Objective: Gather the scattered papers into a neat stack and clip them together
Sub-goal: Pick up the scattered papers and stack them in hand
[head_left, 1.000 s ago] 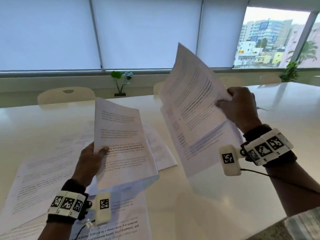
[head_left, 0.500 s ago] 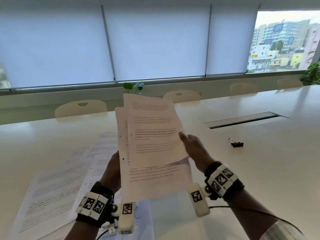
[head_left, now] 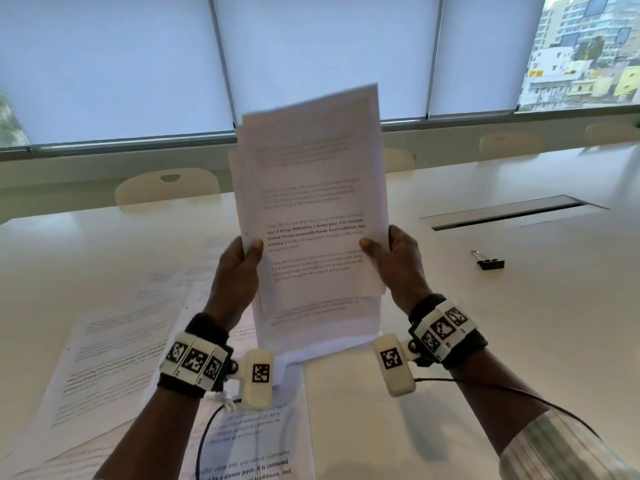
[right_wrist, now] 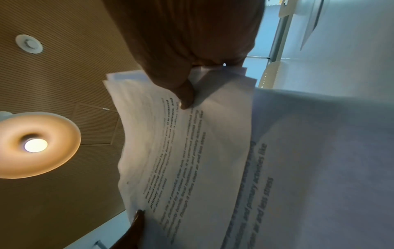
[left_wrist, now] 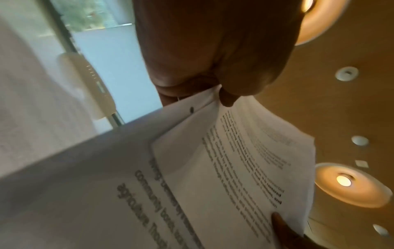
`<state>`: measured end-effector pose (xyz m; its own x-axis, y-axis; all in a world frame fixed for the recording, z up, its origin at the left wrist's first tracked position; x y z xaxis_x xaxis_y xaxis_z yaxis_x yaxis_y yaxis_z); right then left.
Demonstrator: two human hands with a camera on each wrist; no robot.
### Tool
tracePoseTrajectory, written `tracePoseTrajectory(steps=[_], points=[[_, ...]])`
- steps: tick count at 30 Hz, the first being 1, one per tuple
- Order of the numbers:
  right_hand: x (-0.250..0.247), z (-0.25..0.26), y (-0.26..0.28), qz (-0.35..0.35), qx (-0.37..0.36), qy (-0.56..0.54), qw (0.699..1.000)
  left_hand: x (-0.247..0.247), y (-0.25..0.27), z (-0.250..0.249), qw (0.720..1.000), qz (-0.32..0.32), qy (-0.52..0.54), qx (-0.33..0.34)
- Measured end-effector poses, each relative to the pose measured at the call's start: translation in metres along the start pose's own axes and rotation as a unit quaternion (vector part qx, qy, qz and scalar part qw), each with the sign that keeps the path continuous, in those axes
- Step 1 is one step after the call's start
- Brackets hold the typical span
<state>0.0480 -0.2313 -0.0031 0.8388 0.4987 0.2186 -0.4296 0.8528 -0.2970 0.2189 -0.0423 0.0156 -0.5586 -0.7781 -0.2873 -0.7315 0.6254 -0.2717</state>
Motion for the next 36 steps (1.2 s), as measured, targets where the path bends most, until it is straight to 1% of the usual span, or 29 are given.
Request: tracePoseTrajectory(steps=[2,4,8,11,13,18,20,22,24,26,27,29,31,32,34,36], points=[[0.003,0.005,-0.002,0.003,-0.018,-0.018,1.000,-0.003,-0.002,-0.005,0.999,-0.020,-0.031,0.035],[0.004,0.005,-0.001,0.021,-0.023,-0.032,0.999,-0.004,-0.002,-0.007,0.997,-0.037,-0.052,0.052],[0.002,-0.012,0.011,0.056,-0.002,-0.002,0.998,-0.006,0.007,0.002,0.991,-0.082,-0.100,0.045],[0.002,-0.024,0.022,0.058,0.010,0.006,0.998,-0.001,0.017,0.016,0.992,-0.080,-0.092,0.030],[0.006,-0.028,0.027,0.058,0.009,0.012,0.998,0.005,0.021,0.022,0.991,-0.082,-0.106,0.030],[0.013,-0.012,0.030,0.073,-0.008,-0.022,0.997,0.010,0.026,0.011,0.984,-0.111,-0.129,0.051],[0.010,-0.010,0.029,0.085,0.000,-0.028,0.996,0.007,0.024,0.011,0.985,-0.112,-0.123,0.053],[0.007,-0.018,0.034,0.117,0.041,-0.016,0.992,0.008,0.025,0.022,0.988,-0.090,-0.120,0.025],[0.004,-0.032,0.047,0.152,0.088,0.020,0.984,0.014,0.030,0.034,0.986,-0.060,-0.155,0.009],[0.001,-0.038,0.055,0.146,0.093,0.046,0.984,0.022,0.034,0.037,0.980,-0.046,-0.191,0.006],[0.000,-0.036,0.055,0.129,0.084,0.053,0.987,0.025,0.032,0.037,0.980,-0.042,-0.193,0.000],[-0.008,-0.026,0.048,0.065,0.064,0.085,0.992,0.035,0.027,0.033,0.983,-0.024,-0.180,-0.017],[-0.028,-0.016,0.034,-0.007,0.037,0.128,0.991,0.049,0.021,0.028,0.987,0.022,-0.160,-0.017],[-0.041,-0.011,0.027,-0.026,0.027,0.139,0.990,0.058,0.020,0.023,0.989,0.048,-0.140,-0.018],[-0.073,-0.005,0.016,-0.046,0.042,0.135,0.989,0.081,0.026,0.008,0.990,0.107,-0.085,-0.033],[-0.110,-0.001,0.008,-0.063,0.087,0.112,0.988,0.105,0.032,-0.001,0.982,0.169,-0.049,-0.071]])
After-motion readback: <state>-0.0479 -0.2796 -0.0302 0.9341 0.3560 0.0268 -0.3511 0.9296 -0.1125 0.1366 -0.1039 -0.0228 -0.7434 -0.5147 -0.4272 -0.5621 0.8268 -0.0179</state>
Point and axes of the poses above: each hand's wrist, its own y-axis away from the middle knuckle, its own x-axis out of the palm, z = x × y, the point moved 3 cm from there along -y, towards the middle knuckle, and after that the axes turned 14 degrees about -y, right-handed, at the moved point
